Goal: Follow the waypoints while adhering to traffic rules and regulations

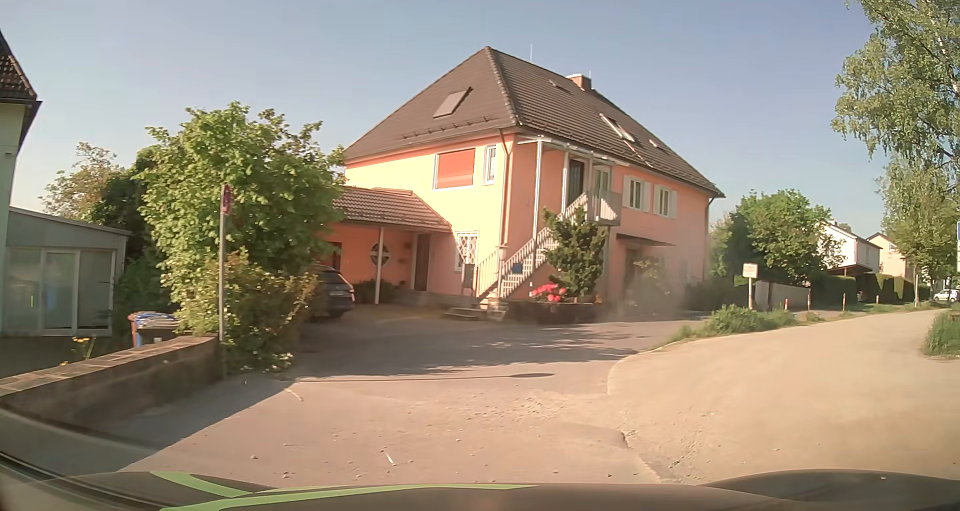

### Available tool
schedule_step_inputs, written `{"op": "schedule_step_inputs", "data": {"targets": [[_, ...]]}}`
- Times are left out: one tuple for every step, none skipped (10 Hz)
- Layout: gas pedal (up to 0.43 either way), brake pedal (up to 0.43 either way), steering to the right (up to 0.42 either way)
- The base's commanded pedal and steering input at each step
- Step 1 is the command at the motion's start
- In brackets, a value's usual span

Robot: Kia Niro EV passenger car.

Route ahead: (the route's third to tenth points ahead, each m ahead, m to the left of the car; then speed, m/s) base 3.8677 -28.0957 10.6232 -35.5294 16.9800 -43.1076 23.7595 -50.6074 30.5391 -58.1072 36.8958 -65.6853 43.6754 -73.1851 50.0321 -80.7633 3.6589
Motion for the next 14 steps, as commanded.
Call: {"op": "schedule_step_inputs", "data": {"targets": [[0.028, 0.0, 0.417], [0.047, 0.0, 0.405], [0.098, 0.0, 0.401], [0.11, 0.0, 0.396], [0.11, 0.0, 0.393], [0.11, 0.0, 0.389], [0.11, 0.0, 0.387], [0.11, 0.0, 0.383], [0.11, 0.0, 0.37], [0.11, 0.0, 0.35], [0.11, 0.0, 0.334], [0.138, 0.0, 0.315], [0.138, 0.0, 0.295], [0.15, 0.0, 0.274]]}}
